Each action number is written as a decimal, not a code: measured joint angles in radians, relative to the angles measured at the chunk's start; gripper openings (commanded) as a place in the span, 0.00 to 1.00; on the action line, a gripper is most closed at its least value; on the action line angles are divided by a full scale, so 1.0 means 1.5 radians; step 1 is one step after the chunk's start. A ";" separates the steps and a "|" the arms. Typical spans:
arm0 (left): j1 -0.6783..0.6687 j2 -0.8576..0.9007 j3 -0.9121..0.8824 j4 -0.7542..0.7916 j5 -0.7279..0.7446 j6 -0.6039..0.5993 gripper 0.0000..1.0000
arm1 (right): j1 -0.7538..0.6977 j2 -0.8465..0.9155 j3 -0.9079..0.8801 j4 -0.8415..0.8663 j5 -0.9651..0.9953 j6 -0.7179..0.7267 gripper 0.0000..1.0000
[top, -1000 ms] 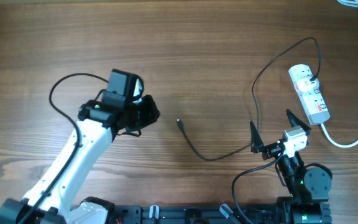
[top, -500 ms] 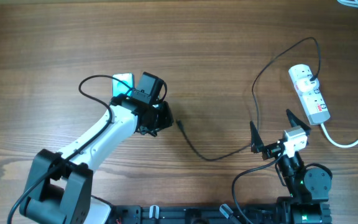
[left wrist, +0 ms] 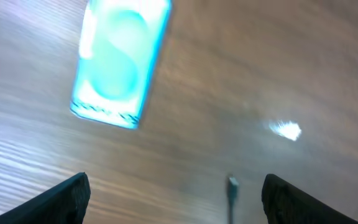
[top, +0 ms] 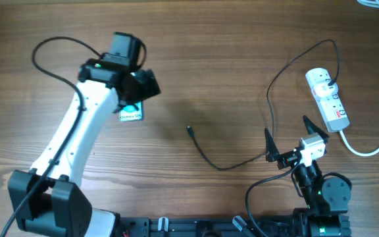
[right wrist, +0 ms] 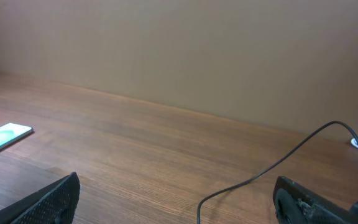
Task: Plug charger to phone and switch on socket
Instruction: 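Lower the left gripper and grasp the light-blue phone by its edge, then lift the phone upright with the left gripper, bottom edge facing right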
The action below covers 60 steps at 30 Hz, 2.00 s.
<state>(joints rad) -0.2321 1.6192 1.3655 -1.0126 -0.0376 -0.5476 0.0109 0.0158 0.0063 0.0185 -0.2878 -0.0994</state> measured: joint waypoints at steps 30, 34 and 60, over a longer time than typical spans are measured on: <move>0.032 0.237 -0.035 0.162 -0.112 0.056 1.00 | 0.000 0.000 0.000 0.000 0.000 0.000 1.00; 0.032 0.236 -0.071 0.208 -0.111 0.056 1.00 | 0.000 0.000 0.000 0.000 0.000 0.000 1.00; 0.033 0.212 -0.103 0.164 0.031 0.023 1.00 | 0.000 0.000 0.000 0.000 0.000 0.000 1.00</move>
<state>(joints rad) -0.1822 1.9377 1.2106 -0.7670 0.0086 -0.5133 0.0109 0.0158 0.0063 0.0189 -0.2874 -0.0994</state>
